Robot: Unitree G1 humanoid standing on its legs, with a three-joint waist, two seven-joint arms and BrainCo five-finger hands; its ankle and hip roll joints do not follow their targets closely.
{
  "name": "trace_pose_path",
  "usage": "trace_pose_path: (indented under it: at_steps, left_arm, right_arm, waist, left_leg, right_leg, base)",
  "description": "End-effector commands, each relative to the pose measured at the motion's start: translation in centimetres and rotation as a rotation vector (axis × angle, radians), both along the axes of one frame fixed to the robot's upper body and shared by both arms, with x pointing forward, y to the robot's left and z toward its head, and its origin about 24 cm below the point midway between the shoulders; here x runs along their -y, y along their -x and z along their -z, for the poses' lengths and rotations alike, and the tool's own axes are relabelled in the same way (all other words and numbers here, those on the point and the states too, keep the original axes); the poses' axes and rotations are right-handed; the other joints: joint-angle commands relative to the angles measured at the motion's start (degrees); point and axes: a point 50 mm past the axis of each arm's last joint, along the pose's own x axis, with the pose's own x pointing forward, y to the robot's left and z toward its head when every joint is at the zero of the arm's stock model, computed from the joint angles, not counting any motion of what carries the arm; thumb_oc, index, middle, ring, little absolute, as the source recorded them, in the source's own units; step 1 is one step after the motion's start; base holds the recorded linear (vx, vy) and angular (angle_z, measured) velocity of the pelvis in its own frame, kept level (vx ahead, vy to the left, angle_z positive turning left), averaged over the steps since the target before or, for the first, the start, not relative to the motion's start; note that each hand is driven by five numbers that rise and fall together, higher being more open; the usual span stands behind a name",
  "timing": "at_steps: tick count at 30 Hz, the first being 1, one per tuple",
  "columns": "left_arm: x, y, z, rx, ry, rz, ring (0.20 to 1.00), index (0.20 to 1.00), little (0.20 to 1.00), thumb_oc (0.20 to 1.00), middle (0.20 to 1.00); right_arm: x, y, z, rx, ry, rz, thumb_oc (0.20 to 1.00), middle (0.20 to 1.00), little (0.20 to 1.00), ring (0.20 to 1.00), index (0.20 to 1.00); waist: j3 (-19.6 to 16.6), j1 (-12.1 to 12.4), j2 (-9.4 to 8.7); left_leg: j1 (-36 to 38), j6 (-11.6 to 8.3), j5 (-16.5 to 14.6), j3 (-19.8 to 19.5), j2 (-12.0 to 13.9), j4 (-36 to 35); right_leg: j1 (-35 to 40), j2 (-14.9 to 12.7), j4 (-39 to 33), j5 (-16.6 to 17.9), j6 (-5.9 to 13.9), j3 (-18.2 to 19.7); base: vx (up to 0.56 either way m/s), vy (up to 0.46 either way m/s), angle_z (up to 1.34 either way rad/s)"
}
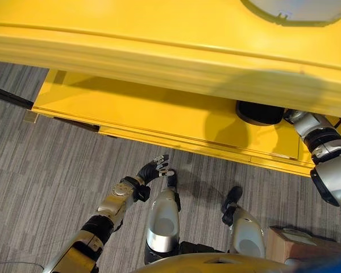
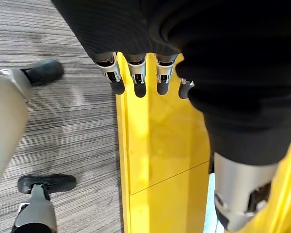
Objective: Move parts from the plastic box to the shelf.
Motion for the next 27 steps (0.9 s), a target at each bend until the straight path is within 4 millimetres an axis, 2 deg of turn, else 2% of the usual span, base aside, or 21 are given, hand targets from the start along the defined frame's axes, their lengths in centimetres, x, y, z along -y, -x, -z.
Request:
trace_pose_path:
  at_steps: [1,7,8,18,22,23,27]
  left_arm:
    - [1.5,-0.2,-0.7,0.055,0.047,0.063,1.000,1.000,1.000,1.000,1.000]
    - [2.4,-1.4,-2.0,0.104,0.067,0.071,1.000,1.000,1.000,1.000,1.000]
    - [2.4,-1.4,-2.1,0.104,0.069,0.070,1.000,1.000,1.000,1.000,1.000]
    - [2.7,-1.8,-2.1,0.101,0.059,0.080,1.000,1.000,1.000,1.000,1.000]
    - [2.5,-1.9,-1.9,0.093,0.052,0.073,1.000,1.000,1.000,1.000,1.000]
    - [2.4,-2.0,-2.0,0.092,0.050,0.072,1.000,1.000,1.000,1.000,1.000]
    - [2.2,-1.9,-1.9,0.087,0.044,0.069,1.000,1.000,1.000,1.000,1.000]
  right_arm:
    - [1.9,0.0,-3.3,0.017,0.064,0.056,0.200,0.200,0.200,0.200,0.200]
    - [1.8,-0.1,-3.5,-0.020,0.062,0.055,0.200,0.200,0.200,0.200,0.200]
    - [1.8,-0.1,-3.4,-0.029,0.051,0.059,0.200,0.200,0.200,0.200,0.200]
    - [2.0,-0.1,-3.6,-0.055,0.069,0.057,0.200,0.200,0.200,0.200,0.200]
    - [1.9,-0.2,-4.0,-0.050,0.083,0.060,0.200,0.200,0.200,0.200,0.200]
    - [1.9,-0.2,-4.3,-0.042,0.100,0.060,0.200,0.200,0.200,0.200,0.200]
    - [1.9,-0.3,-4.8,-0.035,0.131,0.060,0.200,0.200,0.200,0.200,0.200]
  waist:
    - [-0.95,0.66,0.44]
    - [-0.35,0.55,-0.06]
    - [-0.14,0.51,-0.35]
    - [0.14,0.09,-1.44]
    - [0.26,-0.11,-1.68]
    - [0.15,-0.06,-1.69]
    - [0.35,-0.09,-1.68]
  left_leg:
    - [-2.12,-0.36,-3.01,-0.65,1.73,5.83]
    - [-4.26,0.09,-4.80,0.01,3.12,10.88]
    - [-4.08,-0.42,-6.47,-0.17,3.40,12.46]
    - [-6.97,0.10,-9.04,-1.18,4.97,18.41]
    - [-7.67,0.03,-9.44,-1.53,5.32,19.38]
    - [-8.26,0.56,-7.96,-1.25,5.55,18.48]
    - [-8.64,0.48,-7.92,-1.39,5.77,18.60]
  right_leg:
    - [-3.67,-3.78,11.92,-5.54,3.48,0.86]
    - [-5.79,-5.04,17.33,-7.29,2.79,0.14]
    - [-5.67,-5.63,19.09,-8.80,3.52,0.55]
    - [-8.68,-6.02,24.49,-10.46,2.99,2.38]
    - [-9.45,-5.89,25.33,-10.68,2.96,3.06]
    - [-10.06,-5.58,24.50,-9.45,2.21,2.67]
    - [-10.54,-5.56,24.70,-9.36,2.30,3.01]
  base:
    - [-0.09,-0.002,0.07]
    - [-0.05,-0.016,0.03]
    - [0.02,-0.033,0.02]
    - [0.00,-0.013,-0.06]
    - [-0.01,-0.006,0.00]
    - [-0.04,-0.025,0.01]
    - [-0.01,-0.011,0.01]
